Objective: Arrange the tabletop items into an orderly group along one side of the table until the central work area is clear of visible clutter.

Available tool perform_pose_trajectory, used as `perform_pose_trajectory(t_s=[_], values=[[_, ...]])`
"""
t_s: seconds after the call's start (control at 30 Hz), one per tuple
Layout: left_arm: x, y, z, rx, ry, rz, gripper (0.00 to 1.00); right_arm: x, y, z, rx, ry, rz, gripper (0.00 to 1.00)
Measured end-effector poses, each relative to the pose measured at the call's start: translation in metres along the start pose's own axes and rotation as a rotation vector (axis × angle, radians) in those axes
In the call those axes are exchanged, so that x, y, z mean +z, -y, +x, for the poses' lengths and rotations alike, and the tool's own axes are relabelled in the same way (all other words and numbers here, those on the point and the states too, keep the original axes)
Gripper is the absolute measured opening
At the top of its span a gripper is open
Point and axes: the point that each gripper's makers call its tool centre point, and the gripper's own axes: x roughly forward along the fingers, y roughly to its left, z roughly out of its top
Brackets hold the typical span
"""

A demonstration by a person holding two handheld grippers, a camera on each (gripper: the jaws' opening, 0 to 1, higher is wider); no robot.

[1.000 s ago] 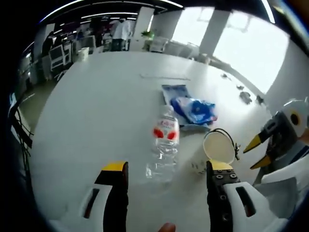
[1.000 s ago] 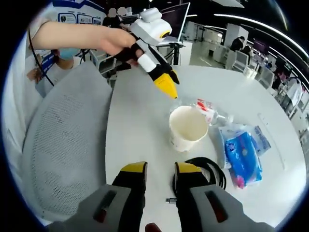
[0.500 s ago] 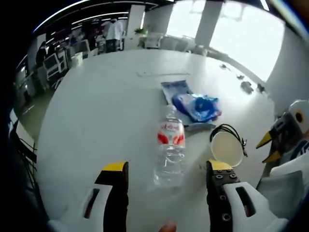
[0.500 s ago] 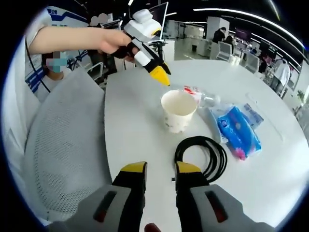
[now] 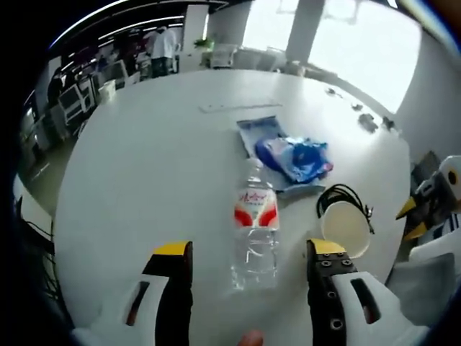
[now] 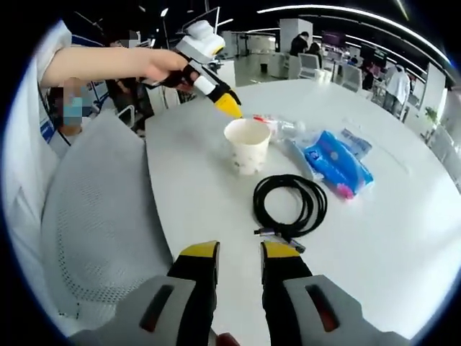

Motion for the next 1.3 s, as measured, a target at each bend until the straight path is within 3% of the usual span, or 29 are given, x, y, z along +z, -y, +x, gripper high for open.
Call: perform_pose_trajectory(t_s=[0.3, 0.93, 1.3], values=[[-0.006, -0.002, 0.01, 0.017, -0.049, 0.002, 0.57, -0.014, 0.002, -0.006, -0.021, -0.006, 0.045, 0.2], [0.003, 0.001, 0.035, 0.001, -0.094, -0.013, 0.55, -0.043, 0.008, -0.021, -0.067, -0.021, 0.132, 0.2], [0.002, 0.003, 0.046, -0.007, -0.117, -0.021, 0.55, -0.046, 0.009, -0.02, -0.072, -0.023, 0.153, 0.2]])
